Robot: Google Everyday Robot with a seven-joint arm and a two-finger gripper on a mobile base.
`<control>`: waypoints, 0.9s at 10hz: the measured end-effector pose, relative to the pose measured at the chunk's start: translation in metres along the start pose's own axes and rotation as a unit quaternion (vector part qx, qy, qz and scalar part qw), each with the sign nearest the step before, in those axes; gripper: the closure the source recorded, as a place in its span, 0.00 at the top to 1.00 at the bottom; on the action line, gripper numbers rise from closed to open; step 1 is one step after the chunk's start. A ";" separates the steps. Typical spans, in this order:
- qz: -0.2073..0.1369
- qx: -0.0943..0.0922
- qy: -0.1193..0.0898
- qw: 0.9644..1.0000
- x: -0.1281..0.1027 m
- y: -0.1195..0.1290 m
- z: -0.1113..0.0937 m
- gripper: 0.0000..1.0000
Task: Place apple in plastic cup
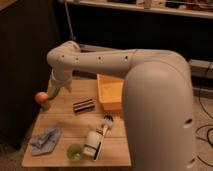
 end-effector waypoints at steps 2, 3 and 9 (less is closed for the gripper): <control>-0.017 -0.004 -0.009 1.000 -0.019 0.019 0.013 0.65; -0.026 -0.003 -0.011 1.000 -0.031 0.023 0.021 0.65; -0.065 -0.008 0.018 0.998 -0.038 0.050 0.069 0.65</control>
